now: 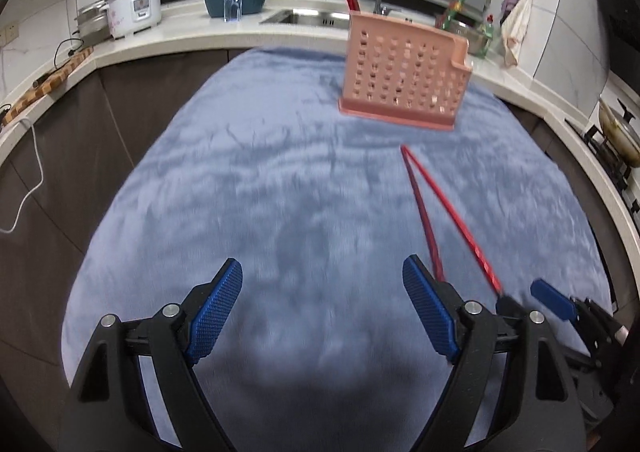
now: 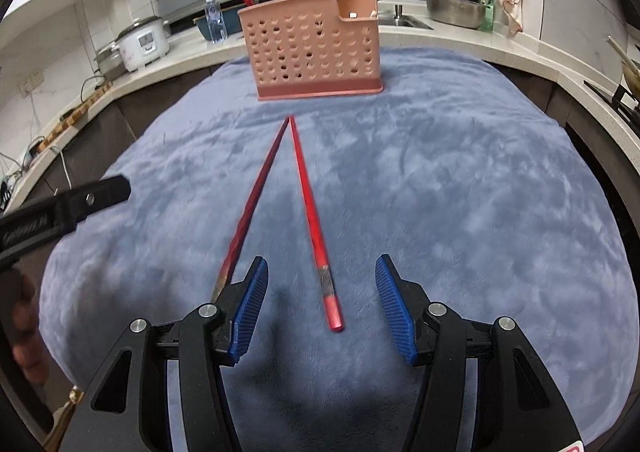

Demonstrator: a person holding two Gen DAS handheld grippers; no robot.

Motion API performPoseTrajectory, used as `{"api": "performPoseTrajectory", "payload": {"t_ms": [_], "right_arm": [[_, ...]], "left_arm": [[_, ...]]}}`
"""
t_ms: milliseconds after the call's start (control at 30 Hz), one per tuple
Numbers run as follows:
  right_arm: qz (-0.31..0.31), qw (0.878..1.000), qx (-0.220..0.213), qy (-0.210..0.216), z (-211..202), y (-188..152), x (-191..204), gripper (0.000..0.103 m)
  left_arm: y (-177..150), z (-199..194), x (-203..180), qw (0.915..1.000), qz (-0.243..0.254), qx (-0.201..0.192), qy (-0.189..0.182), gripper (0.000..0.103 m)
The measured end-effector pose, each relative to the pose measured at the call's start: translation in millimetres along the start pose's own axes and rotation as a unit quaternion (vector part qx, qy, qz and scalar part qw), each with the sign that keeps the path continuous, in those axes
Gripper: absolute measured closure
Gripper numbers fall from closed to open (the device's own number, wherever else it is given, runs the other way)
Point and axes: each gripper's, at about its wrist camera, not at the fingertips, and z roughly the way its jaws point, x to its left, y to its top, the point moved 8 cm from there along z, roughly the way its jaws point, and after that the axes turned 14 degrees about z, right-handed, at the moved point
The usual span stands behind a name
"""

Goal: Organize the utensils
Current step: 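Move both open tools down to the last two red chopsticks, then grasp a dark red chopstick with the left tool while the right tool grasps a red chopstick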

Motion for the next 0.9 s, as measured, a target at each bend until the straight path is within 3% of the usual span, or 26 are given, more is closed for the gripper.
{"api": "performPoseTrajectory", "payload": {"t_ms": [600, 900], "right_arm": [[0.046, 0.999, 0.017, -0.002, 20, -2, -16, 0.047], [0.039, 0.999, 0.011, -0.009, 18, -3, -23, 0.077]], "left_arm": [[-23, 8, 0, 0.9995, -0.004, 0.027, 0.015, 0.020], [-27, 7, -3, 0.9994, 0.000, 0.030, 0.015, 0.016]]}}
